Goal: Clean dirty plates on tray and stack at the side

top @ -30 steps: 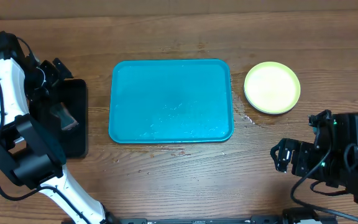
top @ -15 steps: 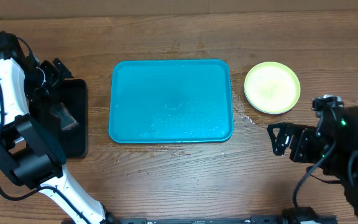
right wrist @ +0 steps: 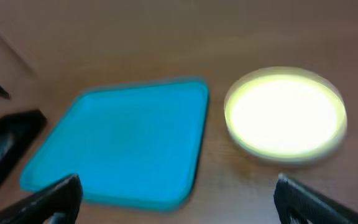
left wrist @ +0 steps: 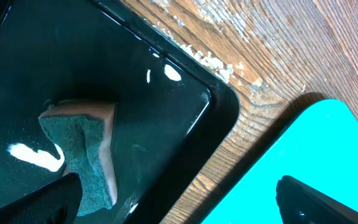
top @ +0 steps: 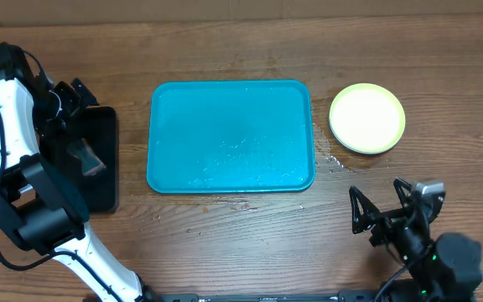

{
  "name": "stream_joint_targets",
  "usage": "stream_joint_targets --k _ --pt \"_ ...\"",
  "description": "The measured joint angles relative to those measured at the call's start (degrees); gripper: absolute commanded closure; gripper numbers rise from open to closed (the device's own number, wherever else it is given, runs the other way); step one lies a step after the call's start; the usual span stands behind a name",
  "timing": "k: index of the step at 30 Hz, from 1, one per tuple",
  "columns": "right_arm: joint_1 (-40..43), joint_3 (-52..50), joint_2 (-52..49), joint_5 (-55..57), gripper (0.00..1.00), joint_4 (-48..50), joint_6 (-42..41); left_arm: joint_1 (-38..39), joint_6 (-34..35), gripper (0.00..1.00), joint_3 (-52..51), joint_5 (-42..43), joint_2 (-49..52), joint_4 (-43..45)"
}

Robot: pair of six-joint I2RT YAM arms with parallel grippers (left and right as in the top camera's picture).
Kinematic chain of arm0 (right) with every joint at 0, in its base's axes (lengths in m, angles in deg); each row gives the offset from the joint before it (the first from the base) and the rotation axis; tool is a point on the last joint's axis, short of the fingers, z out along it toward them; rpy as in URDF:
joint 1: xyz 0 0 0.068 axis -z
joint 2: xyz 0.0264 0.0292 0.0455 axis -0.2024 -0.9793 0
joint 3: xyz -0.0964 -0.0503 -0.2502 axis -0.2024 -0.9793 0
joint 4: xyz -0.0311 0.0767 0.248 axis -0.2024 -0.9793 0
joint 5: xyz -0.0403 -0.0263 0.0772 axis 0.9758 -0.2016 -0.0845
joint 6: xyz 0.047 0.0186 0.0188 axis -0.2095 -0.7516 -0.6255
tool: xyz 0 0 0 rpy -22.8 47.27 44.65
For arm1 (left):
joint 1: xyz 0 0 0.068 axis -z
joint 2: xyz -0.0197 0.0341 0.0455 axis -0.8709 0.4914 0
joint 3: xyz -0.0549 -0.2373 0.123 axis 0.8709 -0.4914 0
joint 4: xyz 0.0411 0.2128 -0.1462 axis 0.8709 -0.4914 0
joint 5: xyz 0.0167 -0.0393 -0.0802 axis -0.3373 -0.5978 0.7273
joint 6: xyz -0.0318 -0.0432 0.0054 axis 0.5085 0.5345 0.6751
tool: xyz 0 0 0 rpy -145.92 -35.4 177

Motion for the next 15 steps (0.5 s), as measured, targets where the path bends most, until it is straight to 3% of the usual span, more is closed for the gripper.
stream_joint_targets --k 5,15 --pt "-0.2 -8.6 7.4 0.3 0.00 10.1 0.2 0.0 0.0 0.00 0.0 0.0 0.0 0.0" --pt "-0.2 -19.5 8.0 3.1 0.00 30.1 0.4 0.0 0.0 0.00 0.0 0.0 0.0 0.0"
